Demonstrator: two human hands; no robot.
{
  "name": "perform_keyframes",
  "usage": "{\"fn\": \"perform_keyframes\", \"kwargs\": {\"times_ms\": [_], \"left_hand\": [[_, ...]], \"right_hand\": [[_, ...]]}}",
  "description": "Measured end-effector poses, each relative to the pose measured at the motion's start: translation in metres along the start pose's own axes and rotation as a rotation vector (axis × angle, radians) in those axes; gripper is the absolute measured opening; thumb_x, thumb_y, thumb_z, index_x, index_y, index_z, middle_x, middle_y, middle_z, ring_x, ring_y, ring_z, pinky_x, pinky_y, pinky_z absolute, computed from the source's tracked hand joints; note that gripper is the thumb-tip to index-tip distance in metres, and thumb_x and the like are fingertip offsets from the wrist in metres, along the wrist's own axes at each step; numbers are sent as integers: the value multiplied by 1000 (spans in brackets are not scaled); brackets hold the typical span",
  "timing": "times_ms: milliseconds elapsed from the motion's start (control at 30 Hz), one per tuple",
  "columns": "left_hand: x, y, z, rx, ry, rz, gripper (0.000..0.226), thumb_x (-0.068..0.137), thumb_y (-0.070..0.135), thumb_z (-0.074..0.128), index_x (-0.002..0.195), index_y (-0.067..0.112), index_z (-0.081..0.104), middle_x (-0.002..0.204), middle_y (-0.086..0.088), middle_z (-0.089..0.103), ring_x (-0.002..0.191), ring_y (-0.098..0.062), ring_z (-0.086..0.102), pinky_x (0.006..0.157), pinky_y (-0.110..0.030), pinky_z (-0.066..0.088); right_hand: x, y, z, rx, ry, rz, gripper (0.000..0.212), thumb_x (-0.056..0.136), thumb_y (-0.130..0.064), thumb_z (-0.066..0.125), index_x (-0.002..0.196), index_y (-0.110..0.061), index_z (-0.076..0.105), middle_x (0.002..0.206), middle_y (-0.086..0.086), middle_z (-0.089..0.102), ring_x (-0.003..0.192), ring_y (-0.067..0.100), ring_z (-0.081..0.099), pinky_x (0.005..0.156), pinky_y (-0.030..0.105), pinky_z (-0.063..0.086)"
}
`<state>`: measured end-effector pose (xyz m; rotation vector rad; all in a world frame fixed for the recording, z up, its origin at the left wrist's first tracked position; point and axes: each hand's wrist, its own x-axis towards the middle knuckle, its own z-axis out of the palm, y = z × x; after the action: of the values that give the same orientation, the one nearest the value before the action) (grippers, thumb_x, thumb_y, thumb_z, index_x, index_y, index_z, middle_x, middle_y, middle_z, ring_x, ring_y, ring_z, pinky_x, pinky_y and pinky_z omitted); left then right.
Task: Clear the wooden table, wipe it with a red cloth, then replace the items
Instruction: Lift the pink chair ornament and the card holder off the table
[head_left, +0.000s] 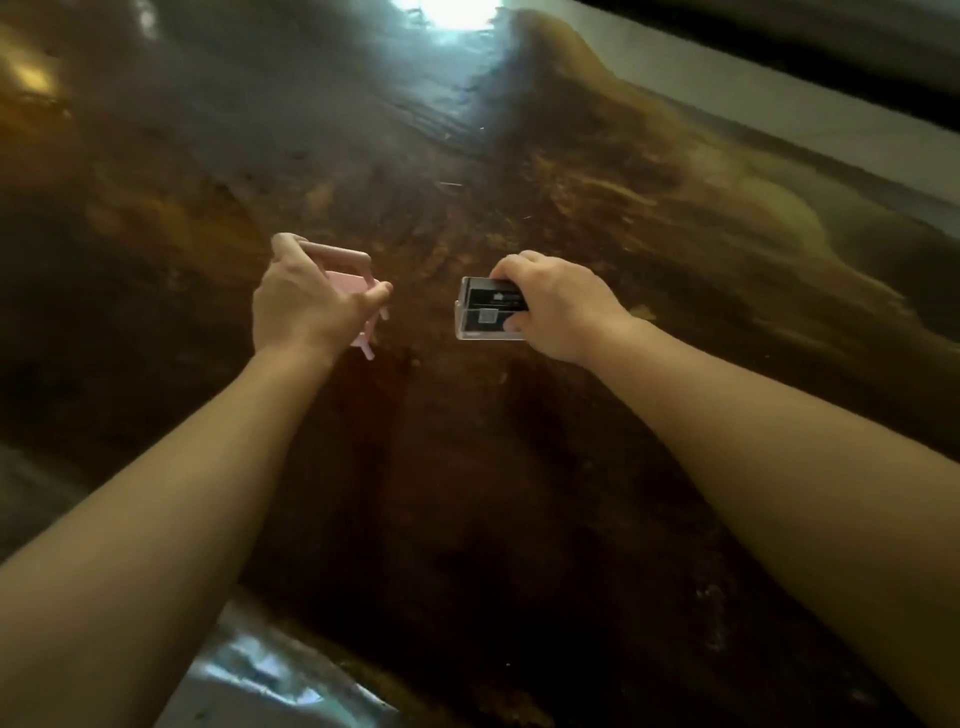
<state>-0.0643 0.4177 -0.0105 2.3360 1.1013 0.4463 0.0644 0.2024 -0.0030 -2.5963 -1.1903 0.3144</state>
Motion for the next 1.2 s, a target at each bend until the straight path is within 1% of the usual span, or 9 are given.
{"fn": "perform_keyframes", "kwargs": {"times_ms": [67, 200, 367, 667, 800, 933, 1000, 1100, 1200], "left_hand": [[9, -17, -8, 3, 36, -39, 82, 63, 59, 85, 121, 16, 47, 118, -5, 65, 107, -27, 65, 80, -34, 54], [16, -46, -16, 36, 80, -95, 83, 63, 60, 85, 124, 17, 47, 118, -6, 65, 107, -28, 66, 78, -34, 56], [14, -71, -15, 34, 94, -155, 82, 64, 58, 86, 123, 17, 48, 120, -6, 65, 107, -26, 65, 71, -29, 50], [9, -73, -11, 105, 84, -187, 92, 65, 68, 80, 131, 15, 43, 126, -9, 61, 110, -30, 64, 80, -41, 57], [4, -65, -21, 131, 114, -194, 107, 65, 79, 70, 141, 12, 37, 140, -14, 52, 126, -33, 51, 93, -47, 51], [-10, -45, -30, 237, 262, 33, 87, 78, 71, 60, 137, 9, 43, 139, -18, 48, 128, -39, 42, 97, -46, 42], [-22, -30, -28, 264, 242, 221, 71, 83, 62, 61, 129, 8, 52, 130, -19, 54, 120, -40, 46, 92, -44, 42], [-44, -2, -16, 231, 33, 422, 60, 86, 51, 66, 127, 7, 56, 122, -18, 60, 110, -36, 52, 88, -43, 44], [-70, 27, 0, 225, -186, 473, 72, 82, 51, 72, 139, 13, 50, 131, -15, 58, 117, -33, 53, 94, -47, 47]], "right_hand": [[18, -22, 11, -2, -15, -53, 47, 85, -20, 76, 127, -26, 57, 120, -1, 64, 106, 22, 61, 86, 41, 53], [45, -60, 35, -7, -42, -145, 48, 86, -20, 75, 130, -26, 56, 120, -1, 64, 106, 22, 60, 80, 35, 48], [60, -88, 62, -33, -74, -200, 51, 86, -21, 74, 133, -26, 55, 122, -1, 63, 108, 22, 58, 77, 34, 44], [63, -96, 85, -74, -104, -183, 63, 86, -26, 78, 142, -27, 51, 130, 0, 62, 115, 23, 58, 85, 41, 53], [59, -91, 83, -68, -130, -149, 79, 85, -29, 80, 152, -26, 40, 140, 3, 59, 123, 25, 57, 91, 43, 52], [40, -78, 73, 5, -69, -135, 83, 85, -38, 80, 155, -27, 35, 147, 3, 54, 129, 26, 54, 95, 45, 50], [25, -68, 65, 40, 7, -117, 82, 86, -45, 76, 154, -27, 35, 148, 3, 53, 128, 27, 54, 94, 44, 51], [-3, -47, 51, 54, 114, -55, 83, 85, -56, 71, 154, -27, 34, 148, 3, 52, 128, 26, 54, 92, 43, 53], [-41, -15, 35, 57, 164, 40, 85, 85, -63, 65, 154, -27, 33, 151, 3, 50, 132, 26, 52, 96, 44, 54]]}}
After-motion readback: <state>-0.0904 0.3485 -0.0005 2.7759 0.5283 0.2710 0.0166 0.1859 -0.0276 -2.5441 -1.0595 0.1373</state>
